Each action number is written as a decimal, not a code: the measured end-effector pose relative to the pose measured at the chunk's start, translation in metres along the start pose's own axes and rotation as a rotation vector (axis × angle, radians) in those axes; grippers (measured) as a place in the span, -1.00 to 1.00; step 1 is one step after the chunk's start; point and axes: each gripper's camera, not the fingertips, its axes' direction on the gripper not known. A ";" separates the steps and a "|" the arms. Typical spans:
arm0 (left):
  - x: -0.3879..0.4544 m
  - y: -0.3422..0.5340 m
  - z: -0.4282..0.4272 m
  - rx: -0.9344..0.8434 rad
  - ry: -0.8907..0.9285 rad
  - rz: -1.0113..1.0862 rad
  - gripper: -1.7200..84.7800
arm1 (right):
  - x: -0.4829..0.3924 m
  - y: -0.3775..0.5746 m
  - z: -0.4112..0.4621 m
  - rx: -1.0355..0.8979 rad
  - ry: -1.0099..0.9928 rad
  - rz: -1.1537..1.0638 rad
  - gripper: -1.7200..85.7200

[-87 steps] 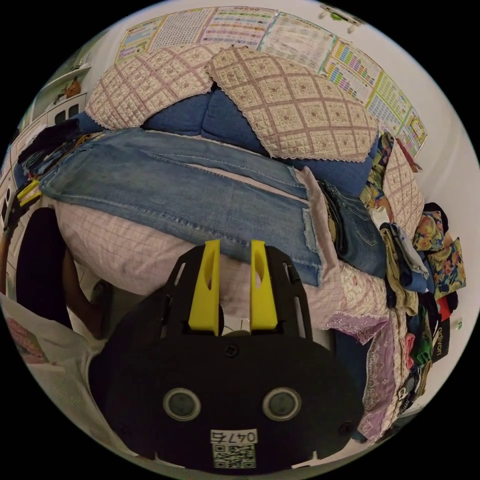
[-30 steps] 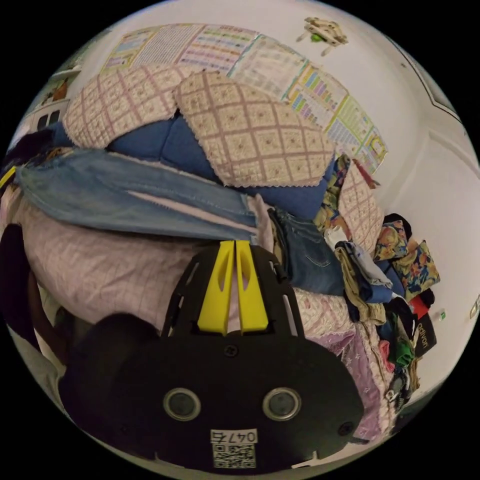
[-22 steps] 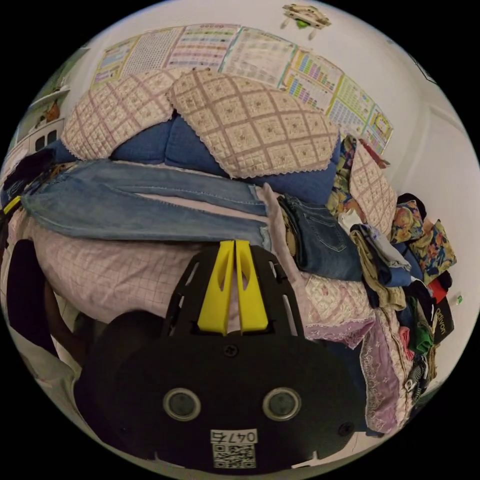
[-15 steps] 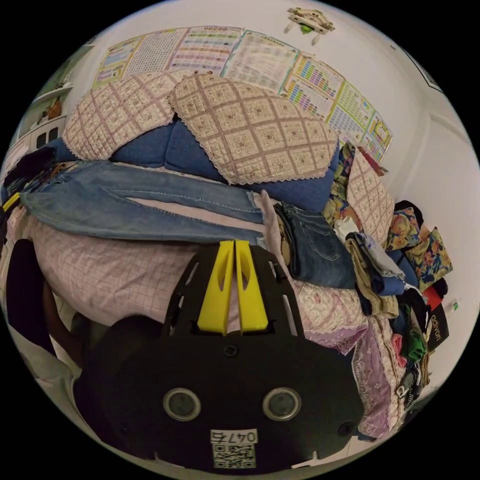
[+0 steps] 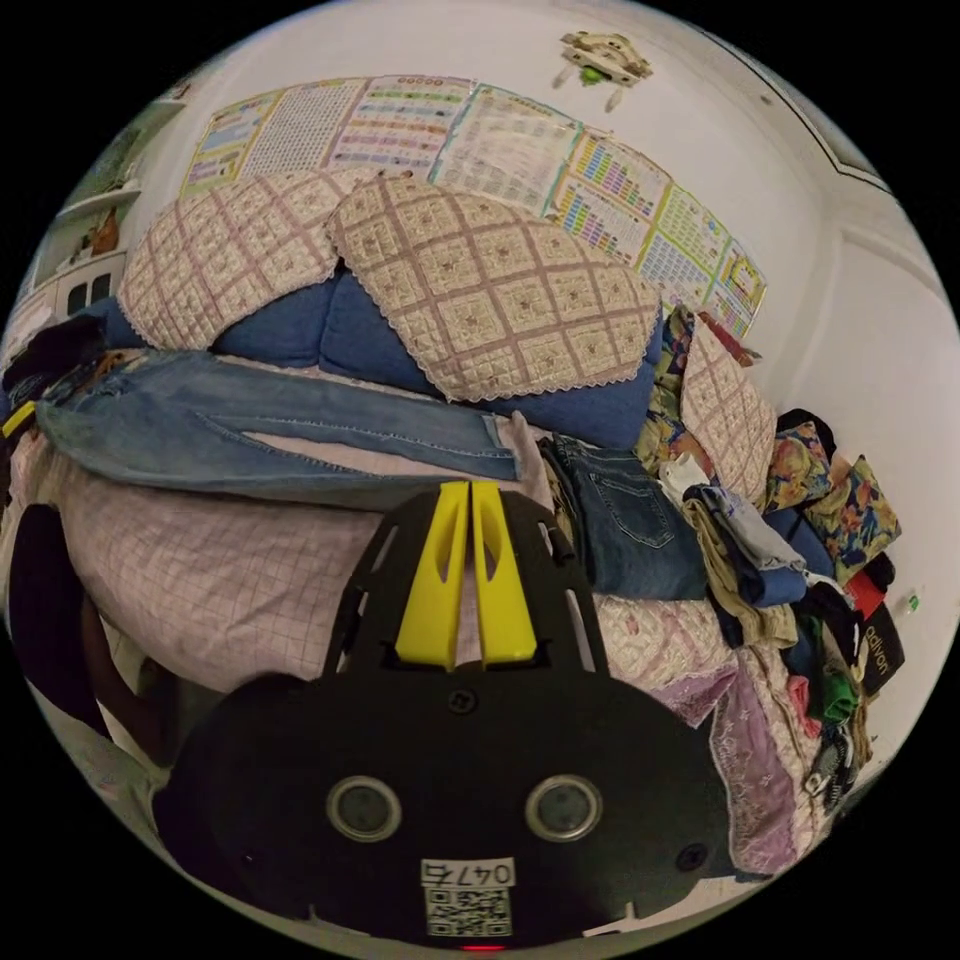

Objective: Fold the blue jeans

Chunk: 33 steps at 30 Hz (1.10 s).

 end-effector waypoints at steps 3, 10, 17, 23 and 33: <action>0.007 -0.001 0.014 0.027 -0.003 -0.017 -0.97 | -0.005 -0.025 0.015 -0.033 0.006 -0.017 -0.98; 0.025 -0.052 0.070 0.120 0.007 0.001 -0.96 | -0.013 -0.118 0.055 -0.005 0.039 -0.059 -0.98; 0.059 -0.143 0.191 0.094 0.047 0.024 -0.96 | -0.030 -0.251 0.177 -0.101 0.072 -0.172 -0.98; 0.126 -0.201 0.353 -0.103 0.062 0.141 -0.96 | -0.040 -0.337 0.309 -0.284 -0.023 -0.113 -0.98; 0.208 -0.190 0.530 -0.352 0.128 0.258 -0.96 | -0.054 -0.406 0.432 -0.441 -0.036 -0.122 -0.98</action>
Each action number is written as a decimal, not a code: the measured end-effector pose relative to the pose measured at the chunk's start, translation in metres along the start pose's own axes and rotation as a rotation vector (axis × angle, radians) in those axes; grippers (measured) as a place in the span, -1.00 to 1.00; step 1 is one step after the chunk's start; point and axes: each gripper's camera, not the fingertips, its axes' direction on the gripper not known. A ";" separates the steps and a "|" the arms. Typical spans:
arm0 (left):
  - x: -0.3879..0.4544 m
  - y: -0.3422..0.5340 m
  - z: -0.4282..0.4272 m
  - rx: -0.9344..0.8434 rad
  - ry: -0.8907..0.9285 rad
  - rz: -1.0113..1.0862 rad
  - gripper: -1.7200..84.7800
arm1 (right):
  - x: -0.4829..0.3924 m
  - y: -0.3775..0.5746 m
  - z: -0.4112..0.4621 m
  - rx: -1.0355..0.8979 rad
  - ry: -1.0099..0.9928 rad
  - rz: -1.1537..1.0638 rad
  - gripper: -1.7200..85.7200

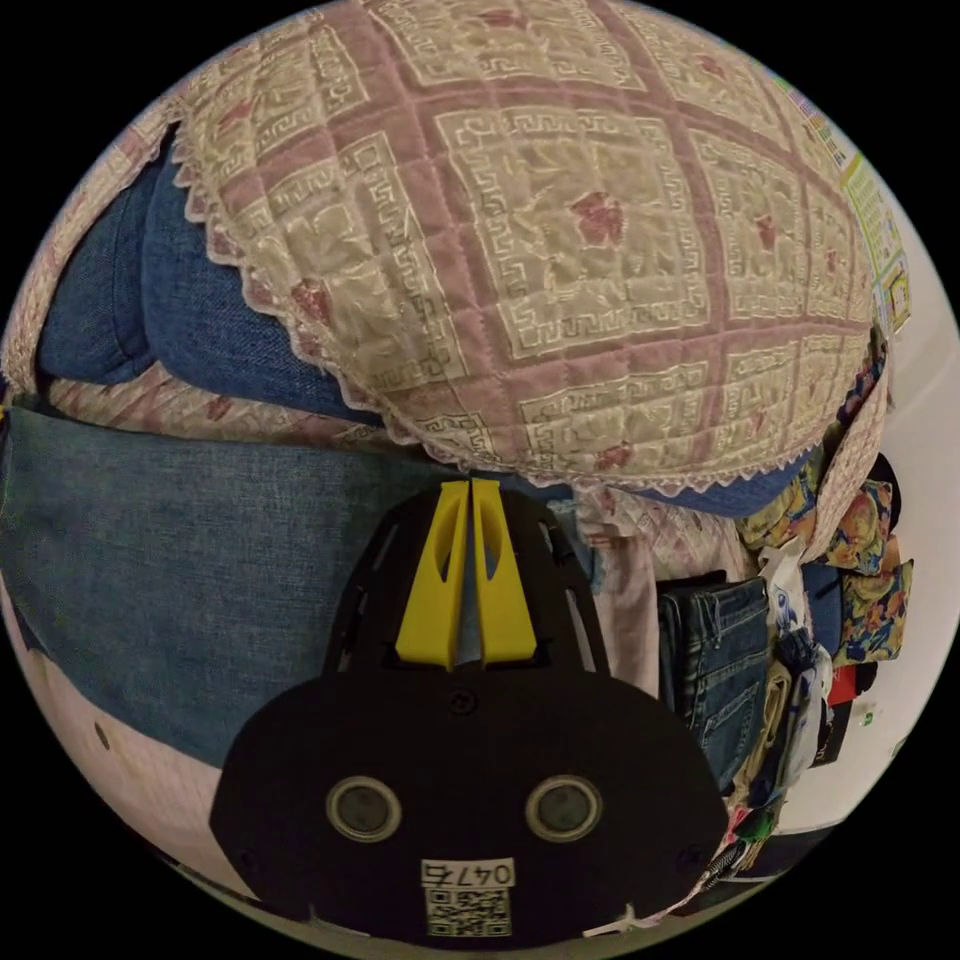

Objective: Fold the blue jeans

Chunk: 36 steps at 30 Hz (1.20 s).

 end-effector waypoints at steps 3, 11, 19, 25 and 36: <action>0.001 -0.008 0.027 -0.024 0.047 -0.017 -0.96 | 0.009 -0.019 0.008 -0.005 -0.004 0.004 -0.98; 0.011 -0.023 0.063 -0.023 0.064 -0.011 -0.94 | 0.049 -0.052 0.022 -0.028 -0.037 0.064 -0.96; -0.009 -0.015 0.065 -0.055 -0.032 -0.226 -0.72 | 0.133 -0.046 -0.013 0.031 -0.114 0.156 -0.66; -0.027 0.063 -0.054 0.128 0.110 -0.297 -0.74 | 0.260 0.032 -0.105 0.197 -0.424 0.376 -0.76; 0.135 0.176 -0.150 0.057 0.539 -0.118 -0.76 | 0.386 0.192 -0.060 0.005 -0.828 0.934 -0.82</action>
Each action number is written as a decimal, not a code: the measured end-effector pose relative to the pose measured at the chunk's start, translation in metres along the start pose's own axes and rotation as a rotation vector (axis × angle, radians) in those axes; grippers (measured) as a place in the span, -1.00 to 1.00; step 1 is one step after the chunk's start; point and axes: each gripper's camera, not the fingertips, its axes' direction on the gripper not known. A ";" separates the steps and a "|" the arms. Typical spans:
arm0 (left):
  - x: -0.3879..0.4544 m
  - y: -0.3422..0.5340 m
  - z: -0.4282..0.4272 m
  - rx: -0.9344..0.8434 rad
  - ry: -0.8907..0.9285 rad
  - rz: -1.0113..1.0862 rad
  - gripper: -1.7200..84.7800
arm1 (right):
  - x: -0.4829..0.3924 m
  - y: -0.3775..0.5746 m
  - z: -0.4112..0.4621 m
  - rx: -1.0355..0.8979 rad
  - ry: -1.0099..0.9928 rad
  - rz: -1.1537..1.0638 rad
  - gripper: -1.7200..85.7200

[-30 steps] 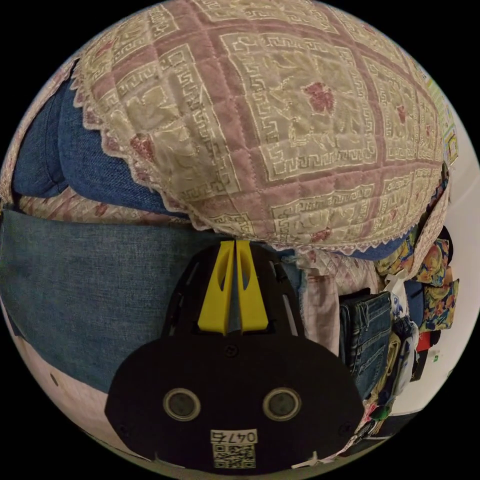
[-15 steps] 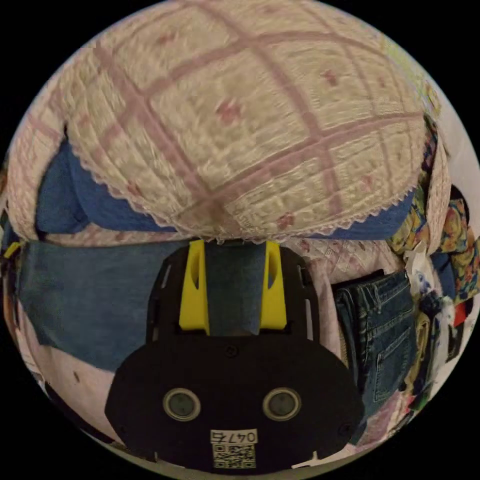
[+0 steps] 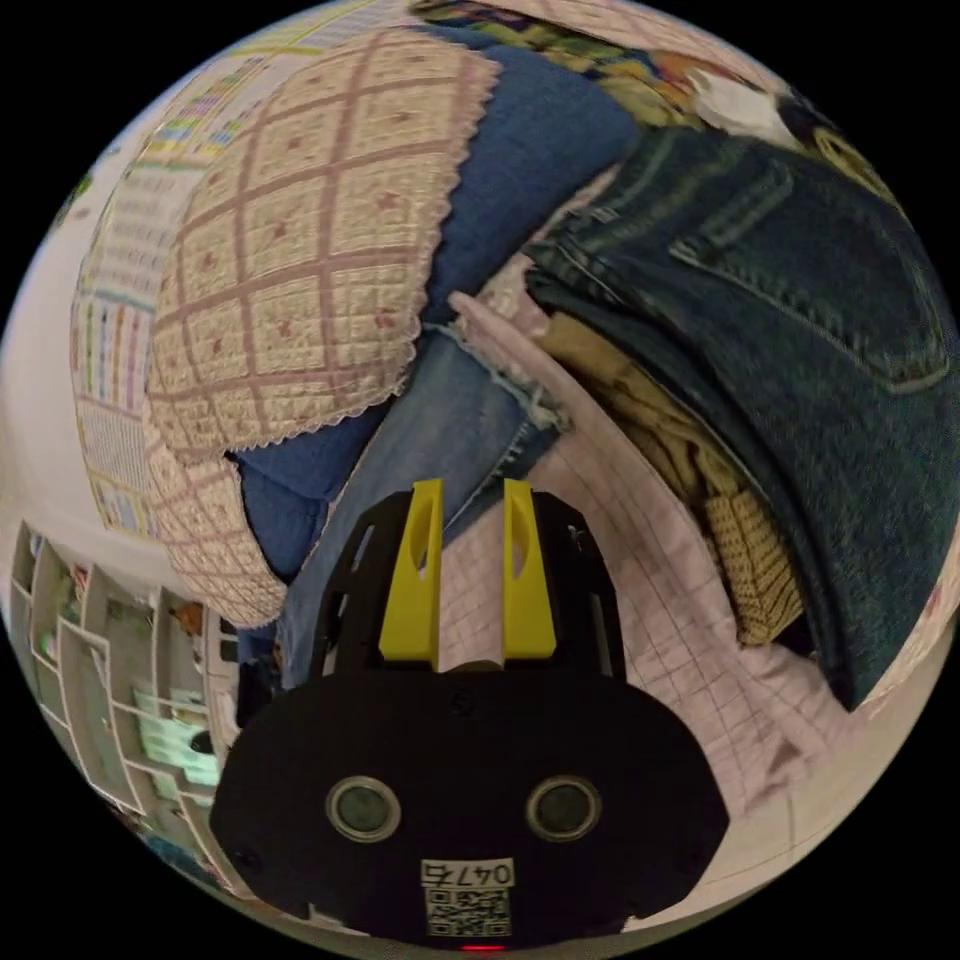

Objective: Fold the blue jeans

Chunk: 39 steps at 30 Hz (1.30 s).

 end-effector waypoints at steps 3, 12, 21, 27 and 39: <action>0.011 -0.005 0.020 -0.073 -0.042 -0.033 -0.72 | 0.021 -0.007 -0.012 0.000 -0.034 0.077 -0.81; 0.026 -0.016 0.004 -0.042 -0.086 -0.113 -0.70 | 0.049 -0.018 -0.059 0.064 -0.075 0.077 -0.85; 0.102 -0.057 -0.019 -0.063 -0.191 -0.006 -0.71 | 0.073 -0.016 -0.105 0.051 -0.104 0.072 -0.86; 0.123 -0.084 -0.031 -0.056 -0.221 -0.020 -0.75 | 0.081 -0.012 -0.129 0.039 -0.094 0.069 -0.84; 0.137 -0.134 -0.147 0.142 -0.117 0.020 -0.97 | 0.068 0.024 -0.205 0.034 -0.080 -0.102 -0.98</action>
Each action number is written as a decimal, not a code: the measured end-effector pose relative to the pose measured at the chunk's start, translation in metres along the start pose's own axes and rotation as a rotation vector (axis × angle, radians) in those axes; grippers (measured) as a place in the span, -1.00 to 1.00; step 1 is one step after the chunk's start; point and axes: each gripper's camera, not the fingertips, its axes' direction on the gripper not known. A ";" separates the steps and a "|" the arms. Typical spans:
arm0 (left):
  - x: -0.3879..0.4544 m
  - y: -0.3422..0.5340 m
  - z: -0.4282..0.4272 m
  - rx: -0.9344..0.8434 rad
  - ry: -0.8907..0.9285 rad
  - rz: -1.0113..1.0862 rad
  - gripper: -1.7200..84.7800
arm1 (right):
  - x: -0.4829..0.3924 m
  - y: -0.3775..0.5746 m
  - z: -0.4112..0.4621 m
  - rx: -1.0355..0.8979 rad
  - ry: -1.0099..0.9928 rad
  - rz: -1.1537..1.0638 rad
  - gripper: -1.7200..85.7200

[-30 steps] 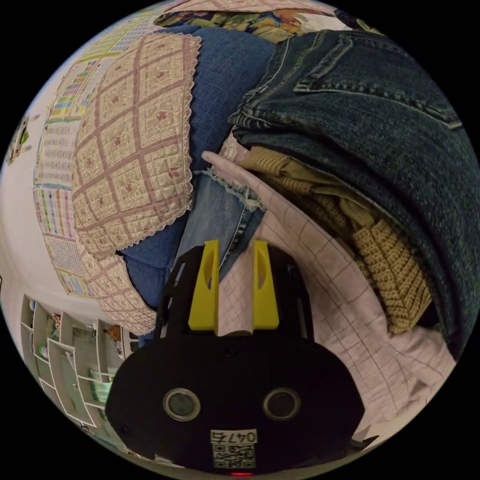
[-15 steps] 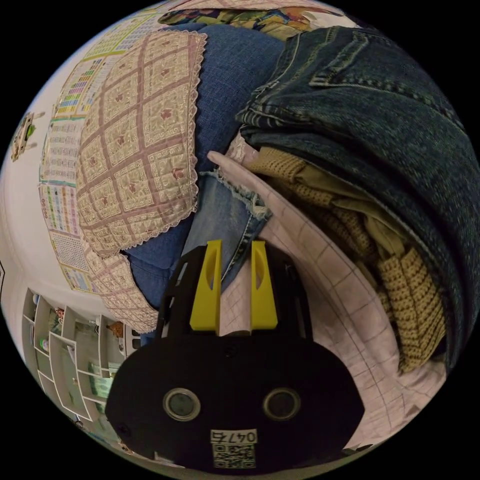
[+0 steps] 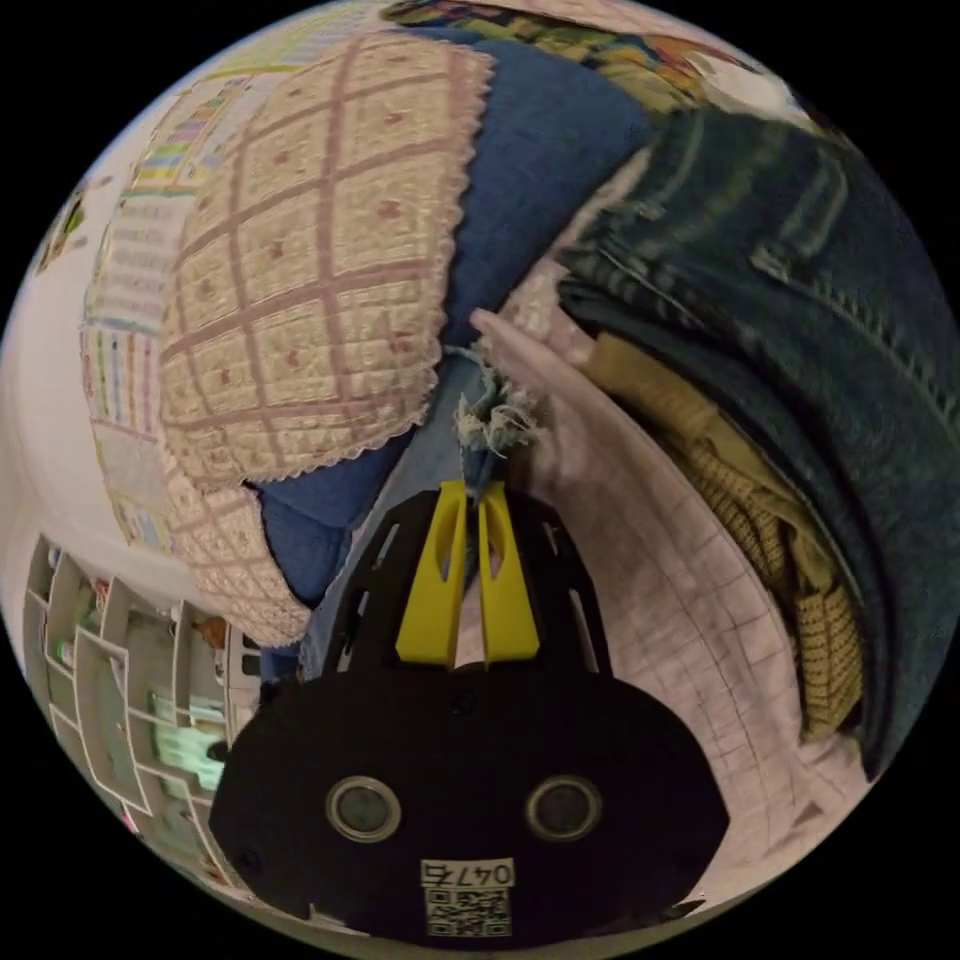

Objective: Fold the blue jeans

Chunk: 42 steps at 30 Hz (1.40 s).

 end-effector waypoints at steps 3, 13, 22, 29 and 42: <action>0.006 -0.016 -0.058 0.032 -0.051 0.066 -0.98 | -0.013 0.043 -0.060 0.049 -0.070 -0.134 -0.98; 0.081 0.035 -0.064 -0.339 -0.069 0.304 -0.97 | 0.109 0.247 -0.163 0.059 -0.120 0.070 -0.98; 0.108 -0.027 -0.130 -0.254 -0.099 0.279 -0.97 | 0.021 0.221 -0.221 0.084 -0.089 -0.306 -0.98; 0.173 -0.027 -0.173 -0.225 -0.032 0.347 -0.97 | 0.095 0.283 -0.289 0.161 -0.006 -0.261 -0.98; 0.222 -0.038 -0.193 -0.370 0.054 0.449 -0.94 | 0.239 0.364 -0.259 0.066 -0.020 0.063 -0.98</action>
